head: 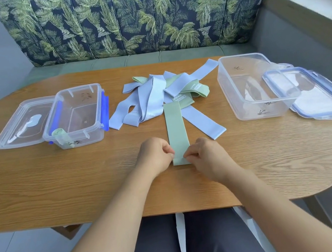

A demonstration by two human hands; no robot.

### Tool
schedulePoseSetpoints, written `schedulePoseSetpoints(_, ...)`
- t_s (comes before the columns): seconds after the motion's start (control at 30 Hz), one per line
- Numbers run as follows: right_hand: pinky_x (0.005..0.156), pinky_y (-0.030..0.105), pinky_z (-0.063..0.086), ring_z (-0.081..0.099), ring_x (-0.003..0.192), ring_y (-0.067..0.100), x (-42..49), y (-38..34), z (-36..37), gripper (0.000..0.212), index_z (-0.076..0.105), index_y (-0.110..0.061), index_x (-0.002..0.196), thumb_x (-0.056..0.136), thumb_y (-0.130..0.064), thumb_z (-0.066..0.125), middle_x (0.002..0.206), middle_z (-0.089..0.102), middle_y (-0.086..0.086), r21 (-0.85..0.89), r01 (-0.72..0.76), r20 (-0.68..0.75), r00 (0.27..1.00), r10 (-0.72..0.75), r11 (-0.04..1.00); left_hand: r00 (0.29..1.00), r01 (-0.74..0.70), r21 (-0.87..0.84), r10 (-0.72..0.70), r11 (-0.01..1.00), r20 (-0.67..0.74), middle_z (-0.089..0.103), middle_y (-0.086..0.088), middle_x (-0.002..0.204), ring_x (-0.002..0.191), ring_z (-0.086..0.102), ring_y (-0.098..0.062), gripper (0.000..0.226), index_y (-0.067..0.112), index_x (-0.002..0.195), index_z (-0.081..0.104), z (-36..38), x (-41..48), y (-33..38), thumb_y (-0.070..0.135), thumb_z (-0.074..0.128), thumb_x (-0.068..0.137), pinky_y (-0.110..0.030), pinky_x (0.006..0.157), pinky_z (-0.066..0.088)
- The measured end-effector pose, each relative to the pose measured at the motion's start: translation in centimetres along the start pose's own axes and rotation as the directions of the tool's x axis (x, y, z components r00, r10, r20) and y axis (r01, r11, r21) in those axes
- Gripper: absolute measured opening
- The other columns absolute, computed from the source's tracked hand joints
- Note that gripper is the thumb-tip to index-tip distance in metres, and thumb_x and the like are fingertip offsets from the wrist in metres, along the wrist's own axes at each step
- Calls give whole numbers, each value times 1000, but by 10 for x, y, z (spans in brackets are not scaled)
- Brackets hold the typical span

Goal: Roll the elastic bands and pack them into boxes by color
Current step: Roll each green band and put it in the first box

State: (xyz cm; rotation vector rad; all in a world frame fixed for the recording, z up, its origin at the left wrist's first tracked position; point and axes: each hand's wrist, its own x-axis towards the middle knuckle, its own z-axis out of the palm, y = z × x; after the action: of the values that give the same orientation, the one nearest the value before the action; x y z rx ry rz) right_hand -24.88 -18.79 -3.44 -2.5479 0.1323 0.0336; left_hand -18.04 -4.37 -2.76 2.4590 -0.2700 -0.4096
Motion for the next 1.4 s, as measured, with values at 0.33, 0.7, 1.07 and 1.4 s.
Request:
schedulePoseSetpoints(0.33, 60, 20, 45, 55, 60, 8, 17, 8, -17, 2, 71, -12, 82, 83, -11, 71, 65, 61, -6, 269, -166, 190, 975, 116, 949, 978, -211, -28, 211, 977, -7, 53, 15, 86, 78, 55, -5, 20, 24, 101, 71, 9, -28, -11, 15, 67, 84, -17, 76, 45)
schedulePoseSetpoints(0.7, 59, 33, 50, 54, 52, 18, 16, 7, -4, 20, 61, -12, 69, 83, -21, 73, 58, 62, 6, 364, -310, 46, 948, 315, 879, 979, -191, 6, 191, 982, -76, 59, 9, 92, 81, 56, -6, 13, 24, 100, 73, 14, -19, -14, 28, 66, 91, -20, 73, 41)
schedulePoseSetpoints(1.07, 72, 41, 61, 71, 60, 18, -3, 1, 5, 11, 69, -18, 74, 85, -17, 70, 55, 69, 3, 513, -383, -45, 882, 470, 768, 998, -54, -21, 55, 998, 25, 67, 11, 81, 77, 60, -8, 7, 22, 83, 73, 2, -5, -2, 27, 69, 86, -20, 67, 41)
schedulePoseSetpoints(1.4, 69, 42, 62, 68, 51, 20, 13, 5, -2, 19, 70, -2, 74, 85, -17, 74, 61, 70, 9, 484, -445, 43, 872, 487, 753, 980, 64, -139, -89, 988, -178, 70, 6, 91, 88, 67, -13, 18, 18, 99, 72, 17, -16, -2, 22, 75, 82, -32, 84, 55)
